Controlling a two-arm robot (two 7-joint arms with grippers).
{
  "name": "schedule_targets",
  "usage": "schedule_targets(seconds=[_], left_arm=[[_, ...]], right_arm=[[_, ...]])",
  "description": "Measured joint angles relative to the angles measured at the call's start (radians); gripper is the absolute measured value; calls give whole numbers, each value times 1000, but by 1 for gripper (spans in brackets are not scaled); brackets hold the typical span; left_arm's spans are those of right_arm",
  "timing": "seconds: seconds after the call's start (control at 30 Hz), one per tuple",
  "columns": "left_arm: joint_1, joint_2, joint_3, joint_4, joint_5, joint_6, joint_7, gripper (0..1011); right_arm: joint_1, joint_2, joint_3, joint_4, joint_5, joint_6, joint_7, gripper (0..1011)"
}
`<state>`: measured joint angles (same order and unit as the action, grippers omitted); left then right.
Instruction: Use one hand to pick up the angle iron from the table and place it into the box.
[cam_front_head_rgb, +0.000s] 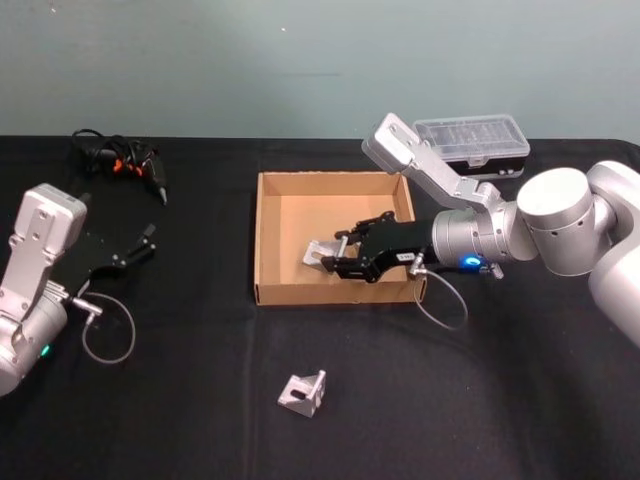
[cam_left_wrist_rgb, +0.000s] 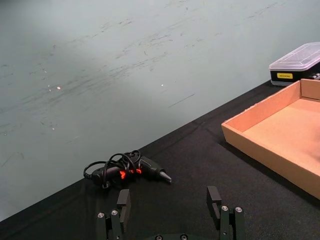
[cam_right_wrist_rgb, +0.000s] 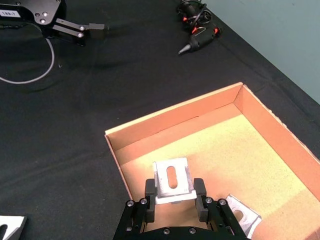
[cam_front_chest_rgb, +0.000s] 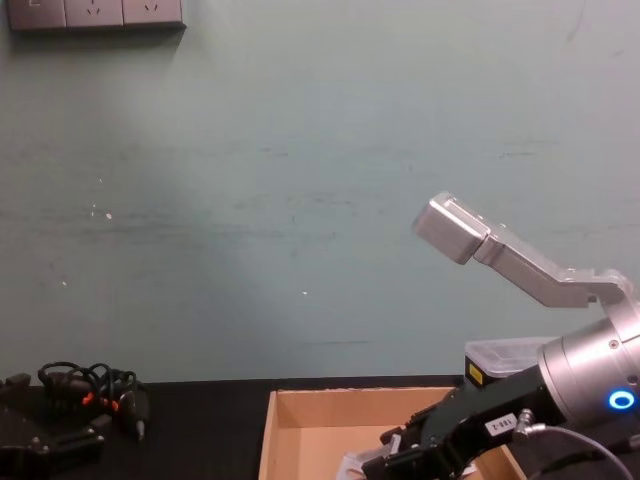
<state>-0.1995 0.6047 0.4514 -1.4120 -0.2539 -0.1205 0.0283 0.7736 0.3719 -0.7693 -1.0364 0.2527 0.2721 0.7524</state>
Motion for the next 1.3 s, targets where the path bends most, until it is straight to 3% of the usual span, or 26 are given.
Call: schedule_targets(seconds=[0.07, 0.2, 0.27, 0.33, 0.47, 0.7, 0.77, 1.07, 1.3], left_arm=[[0, 0, 0, 0, 0, 0, 0, 1000], [0, 0, 0, 0, 0, 0, 0, 1000], [0, 0, 0, 0, 0, 0, 0, 1000], [0, 0, 0, 0, 0, 0, 0, 1000], [0, 0, 0, 0, 0, 0, 0, 1000], [0, 0, 0, 0, 0, 0, 0, 1000], [0, 0, 0, 0, 0, 0, 0, 1000], [0, 0, 0, 0, 0, 0, 0, 1000], [0, 0, 0, 0, 0, 0, 0, 1000]], right_arm=[[0, -1, 1, 2, -2, 0, 1, 456], [0, -3, 5, 6, -9, -1, 2, 548], [-3, -2, 14, 3, -9, -7, 2, 650], [-5, -1, 16, 1, -10, -9, 2, 660], [-18, 7, 36, -20, -6, -15, -6, 821], [-58, 43, 89, -103, 23, -19, -42, 989], [-64, 48, 95, -115, 26, -19, -46, 1002], [-146, 127, 161, -294, 76, -2, -91, 1000], [-234, 210, 195, -464, 113, 17, -110, 1000]])
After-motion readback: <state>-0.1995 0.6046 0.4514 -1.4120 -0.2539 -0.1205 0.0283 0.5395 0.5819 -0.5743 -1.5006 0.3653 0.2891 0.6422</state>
